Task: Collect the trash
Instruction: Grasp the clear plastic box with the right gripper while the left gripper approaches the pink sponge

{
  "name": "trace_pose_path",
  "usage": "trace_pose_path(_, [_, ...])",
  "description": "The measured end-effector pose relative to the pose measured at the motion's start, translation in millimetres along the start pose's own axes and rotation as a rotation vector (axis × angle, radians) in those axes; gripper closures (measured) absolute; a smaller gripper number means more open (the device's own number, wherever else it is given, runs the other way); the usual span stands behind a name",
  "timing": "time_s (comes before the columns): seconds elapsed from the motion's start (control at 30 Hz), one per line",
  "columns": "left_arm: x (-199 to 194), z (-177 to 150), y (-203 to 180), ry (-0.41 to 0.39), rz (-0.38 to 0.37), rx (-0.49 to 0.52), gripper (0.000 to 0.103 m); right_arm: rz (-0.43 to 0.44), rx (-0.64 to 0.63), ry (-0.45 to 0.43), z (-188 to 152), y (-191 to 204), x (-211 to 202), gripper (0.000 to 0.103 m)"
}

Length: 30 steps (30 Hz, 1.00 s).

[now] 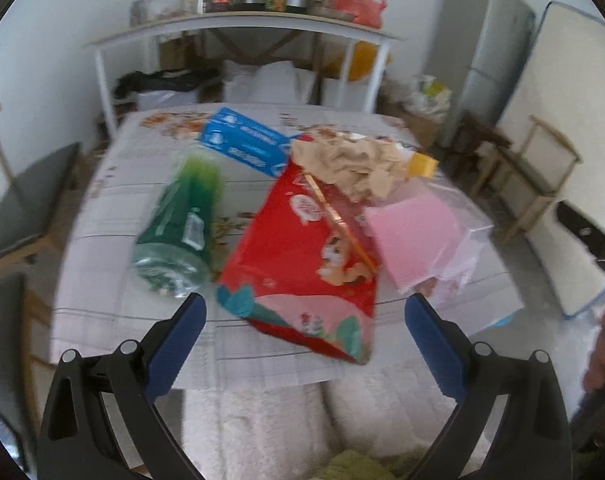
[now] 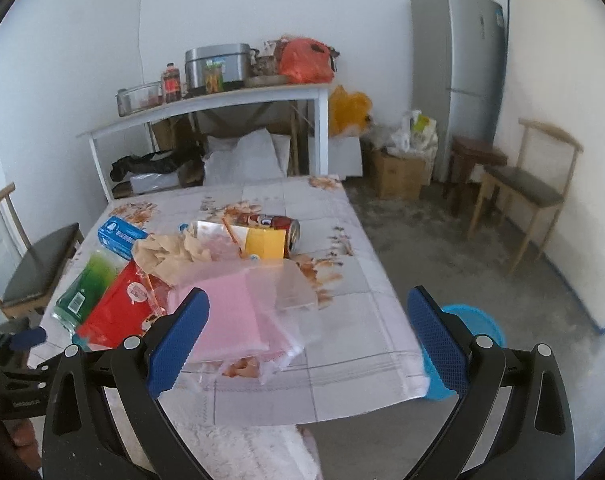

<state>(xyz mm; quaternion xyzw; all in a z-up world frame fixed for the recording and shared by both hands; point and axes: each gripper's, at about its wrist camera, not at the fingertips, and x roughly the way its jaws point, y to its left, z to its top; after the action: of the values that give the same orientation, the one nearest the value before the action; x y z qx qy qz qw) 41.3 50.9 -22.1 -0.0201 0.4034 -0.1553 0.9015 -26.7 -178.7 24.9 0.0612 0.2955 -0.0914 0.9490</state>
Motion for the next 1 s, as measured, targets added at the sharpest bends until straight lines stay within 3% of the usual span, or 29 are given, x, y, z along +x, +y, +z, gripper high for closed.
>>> trace_pose_path(0.07, [-0.5,-0.2,2.0,-0.033,-0.079,-0.011,0.006,0.017,0.02,0.035,2.3,-3.8,8.6,0.008])
trace_pose_path(0.17, [-0.6,1.7,-3.5,-0.068,-0.138,0.016,0.006,0.059,0.036,0.076,7.7,-2.9,18.4,0.008])
trace_pose_path(0.3, [5.3,4.4,-15.4,-0.079,-0.213,0.076,0.006,0.195,-0.034,0.113,17.5,4.5,27.0,0.008])
trace_pose_path(0.37, [9.5,5.6,-20.3,-0.073,-0.275,0.097,0.006,0.316,-0.192,0.113,26.3,14.0,28.2,0.008])
trace_pose_path(0.47, [17.8,6.8,-25.1,-0.054,-0.3,0.125,0.006,0.447,-0.484,0.123,39.7,30.5,32.9,0.008])
trace_pose_path(0.57, [24.5,10.1,-26.6,-0.037,-0.278,0.148,0.006,0.534,-0.802,0.203,42.8,54.9,50.8,0.008])
trace_pose_path(0.67, [30.0,12.7,-25.3,-0.017,-0.256,0.144,0.006,0.565,-0.998,0.259,38.4,67.6,70.6,0.008])
trace_pose_path(1.0, [55.7,20.2,-33.8,0.061,-0.221,0.148,0.006,0.675,-1.388,0.414,23.9,85.9,113.5,0.008])
